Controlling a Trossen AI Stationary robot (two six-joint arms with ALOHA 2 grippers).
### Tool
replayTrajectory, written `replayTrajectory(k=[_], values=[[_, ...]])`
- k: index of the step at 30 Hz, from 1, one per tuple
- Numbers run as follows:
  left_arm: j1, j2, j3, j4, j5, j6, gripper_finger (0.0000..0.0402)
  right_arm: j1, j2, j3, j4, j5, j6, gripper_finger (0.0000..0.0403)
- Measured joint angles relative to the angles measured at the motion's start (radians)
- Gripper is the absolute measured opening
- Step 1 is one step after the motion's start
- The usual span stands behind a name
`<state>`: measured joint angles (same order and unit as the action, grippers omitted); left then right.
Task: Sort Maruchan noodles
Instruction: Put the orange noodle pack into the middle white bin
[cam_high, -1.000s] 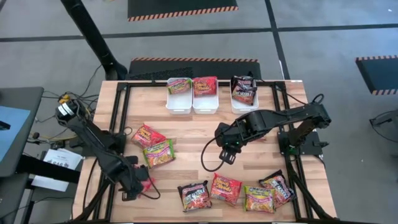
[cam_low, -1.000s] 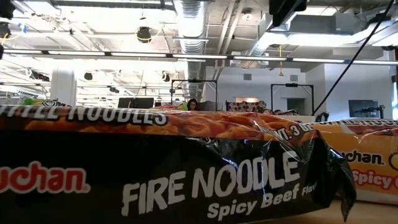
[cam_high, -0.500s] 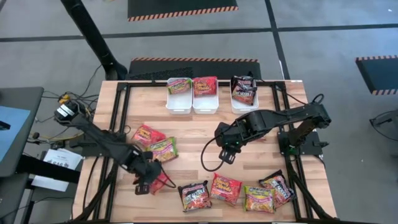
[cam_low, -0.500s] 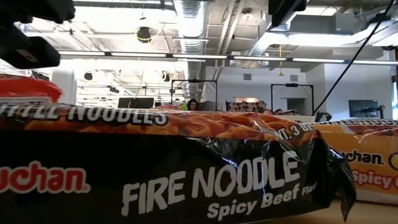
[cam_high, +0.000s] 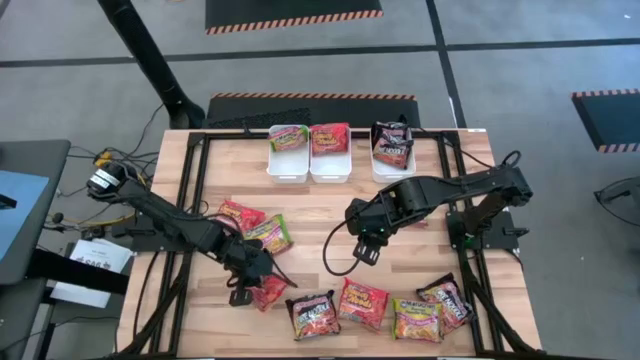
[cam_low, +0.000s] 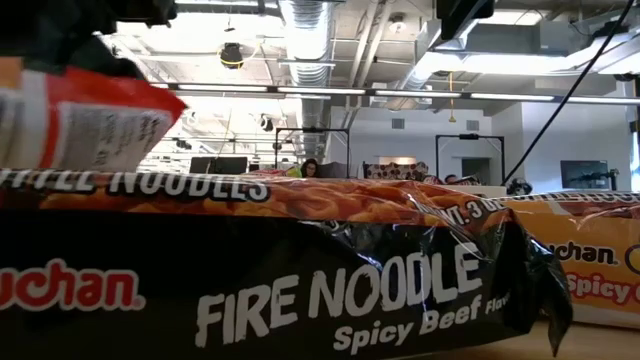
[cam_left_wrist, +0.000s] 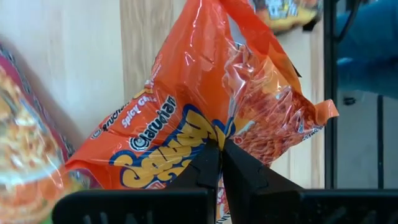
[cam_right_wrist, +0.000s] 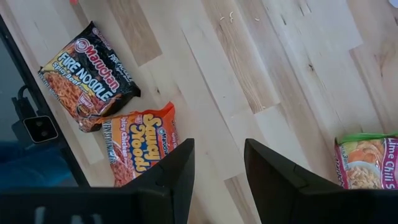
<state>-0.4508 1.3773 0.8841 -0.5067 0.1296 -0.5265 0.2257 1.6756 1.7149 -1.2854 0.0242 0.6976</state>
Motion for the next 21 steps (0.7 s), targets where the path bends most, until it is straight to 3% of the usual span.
replayTrajectory(k=[7, 21], values=[[0.054, -0.001, 0.011, 0.055, 0.021, 0.062, 0.0000, -0.022, 0.000, 0.000, 0.000, -0.002, -0.002, 0.0163], [0.237, -0.002, 0.111, 0.048, -0.066, 0.230, 0.0000, -0.089, -0.030, 0.001, 0.004, 0.000, -0.054, 0.0163]])
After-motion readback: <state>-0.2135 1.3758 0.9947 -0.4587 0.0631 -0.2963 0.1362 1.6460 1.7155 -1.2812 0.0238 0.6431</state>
